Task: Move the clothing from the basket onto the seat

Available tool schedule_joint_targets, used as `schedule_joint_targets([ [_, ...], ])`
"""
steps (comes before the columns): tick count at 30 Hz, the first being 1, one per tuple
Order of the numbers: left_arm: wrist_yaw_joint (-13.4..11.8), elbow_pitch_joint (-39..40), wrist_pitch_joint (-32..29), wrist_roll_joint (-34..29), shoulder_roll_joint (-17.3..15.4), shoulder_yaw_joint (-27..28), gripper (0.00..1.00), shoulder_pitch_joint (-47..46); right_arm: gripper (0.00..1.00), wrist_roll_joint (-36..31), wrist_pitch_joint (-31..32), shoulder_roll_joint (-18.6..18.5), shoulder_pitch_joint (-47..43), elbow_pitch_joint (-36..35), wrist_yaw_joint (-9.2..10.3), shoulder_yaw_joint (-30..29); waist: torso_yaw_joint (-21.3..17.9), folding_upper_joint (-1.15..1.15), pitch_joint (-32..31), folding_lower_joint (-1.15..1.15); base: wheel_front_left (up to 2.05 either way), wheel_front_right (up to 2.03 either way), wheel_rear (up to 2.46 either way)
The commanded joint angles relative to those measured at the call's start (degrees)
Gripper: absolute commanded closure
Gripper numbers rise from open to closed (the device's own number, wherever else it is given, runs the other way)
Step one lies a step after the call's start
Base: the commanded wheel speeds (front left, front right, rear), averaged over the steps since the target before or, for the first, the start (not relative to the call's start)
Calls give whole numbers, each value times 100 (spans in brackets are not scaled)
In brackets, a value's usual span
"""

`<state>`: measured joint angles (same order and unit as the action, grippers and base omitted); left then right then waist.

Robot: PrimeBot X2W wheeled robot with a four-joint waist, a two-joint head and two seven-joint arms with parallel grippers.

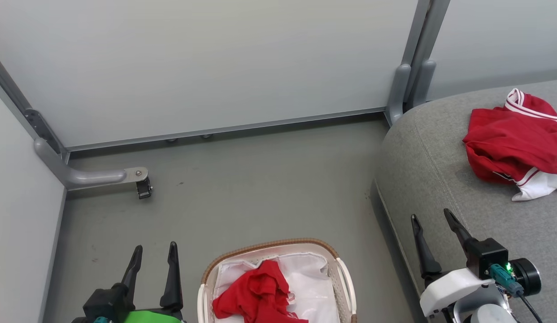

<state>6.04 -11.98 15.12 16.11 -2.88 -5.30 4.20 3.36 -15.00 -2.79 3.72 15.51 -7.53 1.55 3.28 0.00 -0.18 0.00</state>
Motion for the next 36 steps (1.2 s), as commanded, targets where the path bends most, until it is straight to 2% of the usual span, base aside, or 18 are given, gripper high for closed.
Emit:
schedule_joint_targets([
  [1,-24,11,5,30,-3,27,0,96,0,46,-28,-22,-104,-31,8,17,-10,0,-6,0,0,0,0],
  [16,-50,-48,5,31,-3,-26,0,-4,0,280,-28,-21,-10,-63,8,96,-19,0,-20,0,0,0,0],
  [28,-42,-73,5,8,-3,-100,0,-104,0,223,-28,-21,54,-93,8,69,-27,0,39,0,0,0,0],
  [36,86,-519,4,-335,-4,-663,0,-585,0,59,-28,-21,286,-224,8,-3,-152,0,464,0,0,0,0],
])
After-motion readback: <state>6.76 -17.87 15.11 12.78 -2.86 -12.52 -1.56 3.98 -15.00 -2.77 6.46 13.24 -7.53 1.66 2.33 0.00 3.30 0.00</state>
